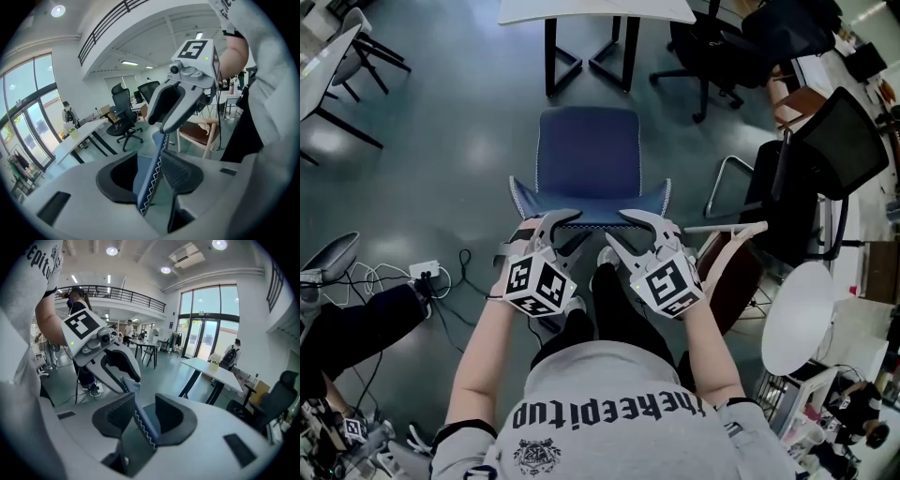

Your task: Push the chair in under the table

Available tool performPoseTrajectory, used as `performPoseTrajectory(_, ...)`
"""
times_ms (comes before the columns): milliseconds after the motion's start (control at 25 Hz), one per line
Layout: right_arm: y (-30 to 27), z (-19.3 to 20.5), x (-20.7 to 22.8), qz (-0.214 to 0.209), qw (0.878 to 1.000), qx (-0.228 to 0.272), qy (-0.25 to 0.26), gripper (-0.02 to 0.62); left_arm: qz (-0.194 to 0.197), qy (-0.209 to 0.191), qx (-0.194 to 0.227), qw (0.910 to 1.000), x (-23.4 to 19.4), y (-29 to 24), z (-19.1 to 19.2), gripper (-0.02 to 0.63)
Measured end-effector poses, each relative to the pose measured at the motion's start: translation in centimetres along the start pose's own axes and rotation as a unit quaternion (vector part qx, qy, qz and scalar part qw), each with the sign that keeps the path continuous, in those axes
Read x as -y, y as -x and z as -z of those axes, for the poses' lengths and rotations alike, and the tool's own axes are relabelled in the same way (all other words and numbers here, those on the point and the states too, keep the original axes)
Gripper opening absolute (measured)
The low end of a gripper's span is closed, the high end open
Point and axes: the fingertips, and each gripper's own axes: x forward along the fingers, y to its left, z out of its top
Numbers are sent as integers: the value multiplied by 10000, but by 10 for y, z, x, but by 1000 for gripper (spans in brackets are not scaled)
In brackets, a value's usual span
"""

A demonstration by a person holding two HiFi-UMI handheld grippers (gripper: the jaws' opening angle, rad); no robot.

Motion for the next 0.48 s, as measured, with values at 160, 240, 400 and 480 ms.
performPoseTrajectory(160, -6, 21, -3, -38, 9987, -402, 311, 158, 12, -95, -214, 9997, 2, -6, 11, 170)
performPoseTrajectory(240, -10, 30, -4, -68, 9976, -549, 423, 163, 14, -132, -319, 9994, 3, -7, 17, 172)
performPoseTrajectory(400, -14, 43, -5, -92, 9959, -747, 502, 170, 54, -232, -554, 9982, 6, -12, 29, 175)
performPoseTrajectory(480, -15, 49, -4, -78, 9953, -814, 518, 170, 94, -243, -660, 9975, 9, -15, 35, 175)
